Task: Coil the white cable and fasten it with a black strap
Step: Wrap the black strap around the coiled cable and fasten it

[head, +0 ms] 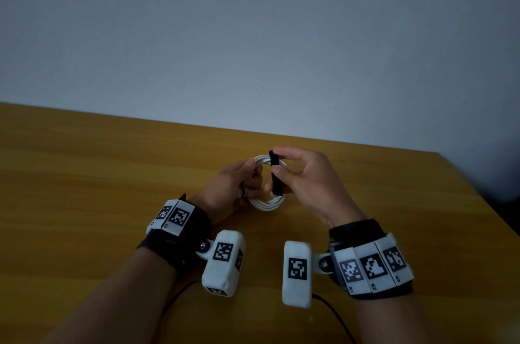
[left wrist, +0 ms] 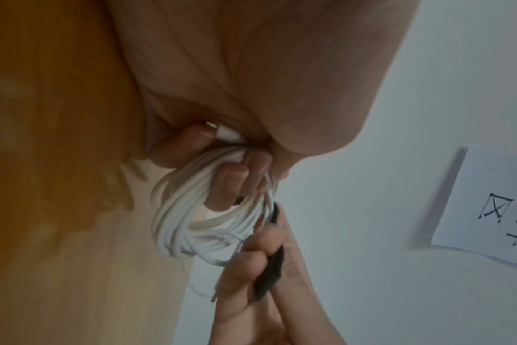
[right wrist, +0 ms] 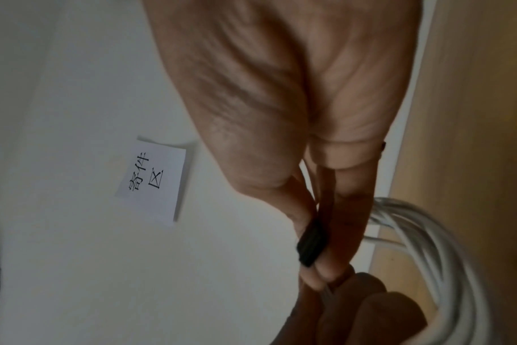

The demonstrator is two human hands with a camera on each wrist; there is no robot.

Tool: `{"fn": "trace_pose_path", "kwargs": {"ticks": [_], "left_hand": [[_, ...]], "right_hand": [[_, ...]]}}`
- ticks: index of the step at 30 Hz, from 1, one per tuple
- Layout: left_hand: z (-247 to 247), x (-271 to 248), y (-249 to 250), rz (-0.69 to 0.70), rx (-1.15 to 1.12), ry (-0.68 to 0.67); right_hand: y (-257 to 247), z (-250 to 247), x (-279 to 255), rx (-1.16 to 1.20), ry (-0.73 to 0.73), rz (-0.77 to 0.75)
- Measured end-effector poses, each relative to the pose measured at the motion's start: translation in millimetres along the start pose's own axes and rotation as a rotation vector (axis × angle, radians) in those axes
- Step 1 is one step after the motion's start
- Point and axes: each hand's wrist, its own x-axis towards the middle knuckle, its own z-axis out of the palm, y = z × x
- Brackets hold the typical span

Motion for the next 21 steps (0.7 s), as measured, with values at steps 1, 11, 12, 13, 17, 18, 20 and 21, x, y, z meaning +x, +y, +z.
{"fn": "trace_pose_path", "kwargs": {"ticks": [1,11,12,13,17,18,20,21], "left_hand": [[-0.6,0.3,-0.3,0.004,-0.006,-0.006],[-0.5,0.5,-4.5,0.06,0.02,-0.029],[-0.2,0.2,-4.8,0.06,0.026,-0.016],[0.2,-0.2,-4.8,0.063,0.033,-0.001],[-0.7,-1.3,-6.7,0.064,0.132,0.071],[-1.2,-1.1,-7.3,0.059,0.152,0.081],[-0.6,-1.1,-7.9,0.057,0.165,0.091],[0.2,-1.2,-7.6,0.06,0.162,0.089]], "right_hand": [[0.9,0.0,-0.1,-0.006,-0.007,0.002],[6.1,-1.4,3.2,-0.103,-0.044,-0.002],[7.4,-0.7,4.4,-0.123,-0.038,-0.01],[8.2,0.5,5.2,-0.144,-0.031,-0.02],[12.6,3.8,7.4,-0.179,0.017,-0.046],[13.2,3.7,7.7,-0.181,0.027,-0.053],[13.2,2.7,7.5,-0.186,0.058,-0.061],[12.8,2.2,7.1,-0.186,0.071,-0.059]]}}
